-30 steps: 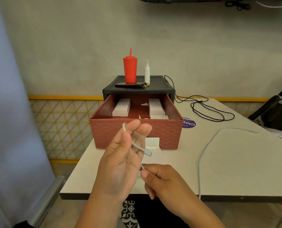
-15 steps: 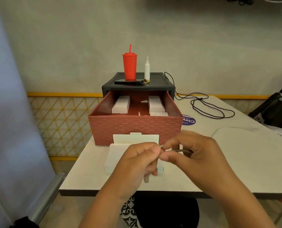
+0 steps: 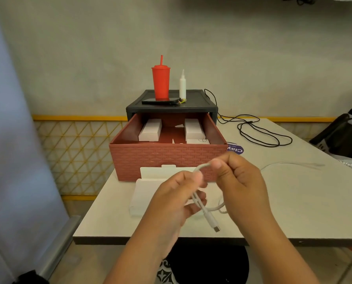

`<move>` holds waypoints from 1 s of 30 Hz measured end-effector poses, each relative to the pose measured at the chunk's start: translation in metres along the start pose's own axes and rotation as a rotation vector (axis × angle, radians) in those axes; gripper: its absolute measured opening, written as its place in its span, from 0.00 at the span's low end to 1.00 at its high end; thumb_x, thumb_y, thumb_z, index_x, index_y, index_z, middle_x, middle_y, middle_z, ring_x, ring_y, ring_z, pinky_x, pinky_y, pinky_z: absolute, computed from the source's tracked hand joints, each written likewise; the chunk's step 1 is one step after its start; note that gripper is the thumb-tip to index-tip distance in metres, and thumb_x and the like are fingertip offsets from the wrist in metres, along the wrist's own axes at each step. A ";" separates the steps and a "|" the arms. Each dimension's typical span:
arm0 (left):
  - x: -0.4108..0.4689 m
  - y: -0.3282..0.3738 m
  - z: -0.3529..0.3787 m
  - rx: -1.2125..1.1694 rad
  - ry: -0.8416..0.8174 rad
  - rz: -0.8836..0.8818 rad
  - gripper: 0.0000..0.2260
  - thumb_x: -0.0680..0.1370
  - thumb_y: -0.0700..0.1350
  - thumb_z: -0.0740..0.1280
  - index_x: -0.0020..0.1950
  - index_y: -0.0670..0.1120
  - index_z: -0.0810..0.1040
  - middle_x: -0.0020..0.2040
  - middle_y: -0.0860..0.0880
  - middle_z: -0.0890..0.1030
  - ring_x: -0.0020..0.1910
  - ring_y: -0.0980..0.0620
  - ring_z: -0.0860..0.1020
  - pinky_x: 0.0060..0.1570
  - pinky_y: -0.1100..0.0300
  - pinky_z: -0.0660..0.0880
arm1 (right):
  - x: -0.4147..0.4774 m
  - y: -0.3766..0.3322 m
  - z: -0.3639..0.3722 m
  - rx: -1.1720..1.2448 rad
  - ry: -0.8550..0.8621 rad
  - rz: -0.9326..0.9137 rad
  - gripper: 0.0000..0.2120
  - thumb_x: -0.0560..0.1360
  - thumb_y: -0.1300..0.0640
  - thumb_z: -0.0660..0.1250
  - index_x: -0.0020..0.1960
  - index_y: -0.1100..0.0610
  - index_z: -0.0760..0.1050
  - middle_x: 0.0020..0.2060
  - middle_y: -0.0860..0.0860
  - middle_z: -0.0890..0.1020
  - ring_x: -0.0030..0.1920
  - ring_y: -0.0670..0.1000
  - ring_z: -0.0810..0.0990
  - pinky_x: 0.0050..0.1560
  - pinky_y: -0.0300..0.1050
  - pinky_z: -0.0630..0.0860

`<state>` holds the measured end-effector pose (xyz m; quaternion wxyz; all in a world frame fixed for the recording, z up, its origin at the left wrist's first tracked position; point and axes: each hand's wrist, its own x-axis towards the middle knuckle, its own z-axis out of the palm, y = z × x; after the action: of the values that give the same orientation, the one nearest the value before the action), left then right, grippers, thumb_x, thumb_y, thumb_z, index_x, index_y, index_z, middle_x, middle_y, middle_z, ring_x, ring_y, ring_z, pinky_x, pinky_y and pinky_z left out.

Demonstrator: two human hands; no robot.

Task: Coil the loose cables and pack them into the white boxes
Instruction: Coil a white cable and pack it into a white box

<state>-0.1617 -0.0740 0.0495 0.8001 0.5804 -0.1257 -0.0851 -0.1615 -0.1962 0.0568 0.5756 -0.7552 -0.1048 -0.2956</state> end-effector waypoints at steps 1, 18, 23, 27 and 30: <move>0.000 0.000 0.000 0.151 0.009 0.034 0.09 0.67 0.54 0.73 0.35 0.50 0.79 0.35 0.53 0.79 0.38 0.53 0.77 0.46 0.57 0.77 | 0.002 0.002 -0.001 -0.008 0.038 -0.006 0.11 0.75 0.53 0.63 0.34 0.51 0.74 0.28 0.43 0.75 0.30 0.40 0.72 0.31 0.31 0.68; 0.003 0.017 -0.013 0.484 0.428 0.397 0.12 0.72 0.37 0.70 0.35 0.54 0.80 0.31 0.54 0.82 0.30 0.61 0.76 0.33 0.70 0.74 | 0.009 -0.001 0.001 0.163 -0.005 0.181 0.12 0.78 0.58 0.59 0.37 0.58 0.71 0.21 0.44 0.68 0.24 0.41 0.64 0.25 0.34 0.62; 0.002 0.017 0.001 -0.379 0.201 0.075 0.05 0.67 0.39 0.65 0.42 0.41 0.77 0.33 0.45 0.82 0.31 0.54 0.81 0.31 0.66 0.78 | 0.005 -0.006 0.008 0.245 -0.028 0.164 0.12 0.79 0.59 0.57 0.37 0.58 0.70 0.24 0.48 0.68 0.25 0.45 0.65 0.24 0.36 0.63; -0.002 0.017 0.000 -0.414 0.052 -0.105 0.05 0.67 0.39 0.64 0.38 0.43 0.80 0.35 0.46 0.82 0.34 0.52 0.81 0.38 0.59 0.79 | 0.006 -0.002 0.006 0.256 0.046 0.167 0.12 0.79 0.58 0.58 0.37 0.57 0.71 0.24 0.45 0.69 0.25 0.44 0.66 0.24 0.35 0.65; -0.003 0.011 -0.001 -0.336 -0.034 -0.200 0.10 0.67 0.37 0.62 0.35 0.45 0.82 0.35 0.46 0.82 0.34 0.52 0.79 0.46 0.53 0.74 | 0.006 0.001 0.008 0.212 0.108 0.164 0.12 0.79 0.57 0.58 0.38 0.57 0.72 0.27 0.48 0.71 0.27 0.44 0.68 0.26 0.36 0.68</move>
<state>-0.1642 -0.0689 0.0594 0.8711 0.4468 -0.0648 -0.1934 -0.1533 -0.1898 0.0577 0.6792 -0.6792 -0.0421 -0.2751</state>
